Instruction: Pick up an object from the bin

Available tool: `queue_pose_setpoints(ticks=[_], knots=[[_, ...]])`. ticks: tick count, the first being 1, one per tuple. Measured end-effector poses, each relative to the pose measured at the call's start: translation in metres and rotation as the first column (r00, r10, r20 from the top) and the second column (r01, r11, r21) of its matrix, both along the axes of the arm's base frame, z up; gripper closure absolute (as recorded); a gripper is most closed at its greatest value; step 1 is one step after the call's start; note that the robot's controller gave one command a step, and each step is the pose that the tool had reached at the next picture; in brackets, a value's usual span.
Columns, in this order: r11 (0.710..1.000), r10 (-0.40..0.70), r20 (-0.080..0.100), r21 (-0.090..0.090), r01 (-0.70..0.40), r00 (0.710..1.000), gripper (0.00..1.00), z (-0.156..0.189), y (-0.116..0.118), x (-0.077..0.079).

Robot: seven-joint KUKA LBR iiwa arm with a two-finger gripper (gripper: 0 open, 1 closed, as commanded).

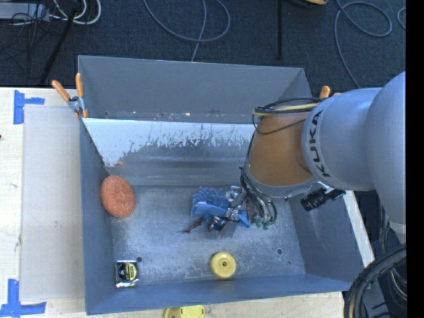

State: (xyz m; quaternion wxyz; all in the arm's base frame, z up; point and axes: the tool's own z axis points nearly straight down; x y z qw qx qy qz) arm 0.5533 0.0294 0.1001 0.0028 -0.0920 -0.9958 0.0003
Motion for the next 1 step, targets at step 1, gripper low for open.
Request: queue_pose_setpoints(ticks=[1], knots=[[1.000, 0.006, 0.009, 0.001, -0.006, 1.000, 1.00, 0.0110, 0.0067, 0.0090]])
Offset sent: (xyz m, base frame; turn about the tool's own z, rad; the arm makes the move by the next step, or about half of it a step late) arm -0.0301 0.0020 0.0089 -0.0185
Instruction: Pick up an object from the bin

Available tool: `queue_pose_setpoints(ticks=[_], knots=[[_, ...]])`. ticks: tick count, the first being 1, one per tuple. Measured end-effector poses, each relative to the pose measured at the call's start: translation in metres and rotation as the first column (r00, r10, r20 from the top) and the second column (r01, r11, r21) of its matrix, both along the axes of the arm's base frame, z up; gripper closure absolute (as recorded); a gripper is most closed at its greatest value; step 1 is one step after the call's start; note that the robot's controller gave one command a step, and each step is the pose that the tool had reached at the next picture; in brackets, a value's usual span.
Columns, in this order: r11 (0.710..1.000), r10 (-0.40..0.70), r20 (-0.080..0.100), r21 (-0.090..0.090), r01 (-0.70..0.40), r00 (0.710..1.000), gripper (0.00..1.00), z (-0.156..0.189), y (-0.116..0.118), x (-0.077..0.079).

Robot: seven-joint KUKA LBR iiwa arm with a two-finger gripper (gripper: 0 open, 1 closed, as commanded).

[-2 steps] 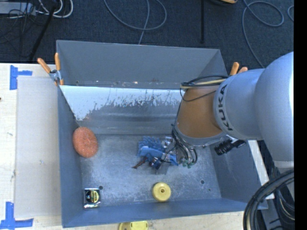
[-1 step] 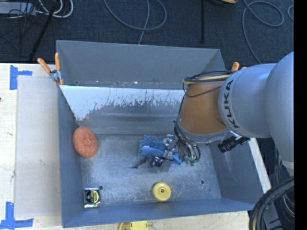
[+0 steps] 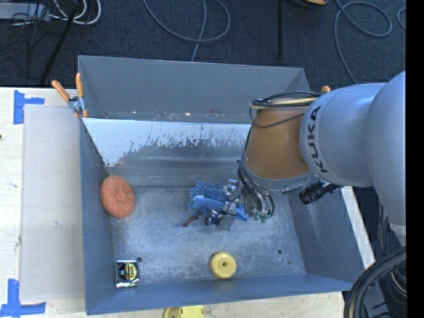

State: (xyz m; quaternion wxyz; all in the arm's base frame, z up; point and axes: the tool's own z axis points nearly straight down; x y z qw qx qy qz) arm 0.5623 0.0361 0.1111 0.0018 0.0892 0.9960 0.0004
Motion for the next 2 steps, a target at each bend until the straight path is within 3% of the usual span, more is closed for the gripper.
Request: queue_pose_setpoints(ticks=[1, 2], knots=[[1.000, 0.007, -0.008, -0.001, -0.007, 1.000, 1.00, -0.004, -0.002, -0.025], [1.000, 0.007, -0.007, -0.001, -0.007, 1.000, 1.00, -0.010, 0.020, 0.001]])
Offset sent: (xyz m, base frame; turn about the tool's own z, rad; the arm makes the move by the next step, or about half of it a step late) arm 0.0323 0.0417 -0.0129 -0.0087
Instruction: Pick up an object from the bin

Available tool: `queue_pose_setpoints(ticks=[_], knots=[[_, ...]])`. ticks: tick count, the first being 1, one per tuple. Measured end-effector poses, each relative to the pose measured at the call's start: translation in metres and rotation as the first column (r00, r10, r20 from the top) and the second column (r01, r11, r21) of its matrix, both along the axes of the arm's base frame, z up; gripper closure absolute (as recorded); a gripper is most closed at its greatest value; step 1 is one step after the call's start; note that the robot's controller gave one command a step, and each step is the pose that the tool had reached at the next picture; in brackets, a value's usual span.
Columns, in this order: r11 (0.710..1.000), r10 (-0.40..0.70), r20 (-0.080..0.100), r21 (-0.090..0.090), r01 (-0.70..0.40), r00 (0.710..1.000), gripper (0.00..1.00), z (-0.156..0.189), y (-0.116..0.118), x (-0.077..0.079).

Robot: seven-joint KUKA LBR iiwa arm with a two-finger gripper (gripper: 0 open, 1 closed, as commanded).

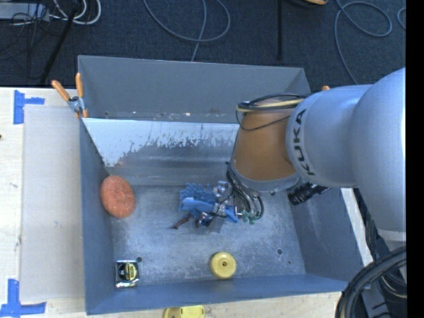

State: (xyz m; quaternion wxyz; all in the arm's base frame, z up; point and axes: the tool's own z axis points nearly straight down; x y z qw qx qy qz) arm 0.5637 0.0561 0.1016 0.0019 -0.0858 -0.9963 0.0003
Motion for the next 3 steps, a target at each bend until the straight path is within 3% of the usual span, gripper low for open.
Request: queue_pose_setpoints(ticks=[1, 2, 3], knots=[[1.000, 0.003, 0.003, 0.001, -0.003, 1.000, 1.00, 0.000, 0.007, 0.010], [0.999, 0.052, 0.002, 0.000, -0.052, 0.999, 1.00, 0.028, 0.007, 0.017], [0.999, 0.048, 0.008, 0.001, -0.048, 0.999, 1.00, -0.006, 0.011, 0.008]])
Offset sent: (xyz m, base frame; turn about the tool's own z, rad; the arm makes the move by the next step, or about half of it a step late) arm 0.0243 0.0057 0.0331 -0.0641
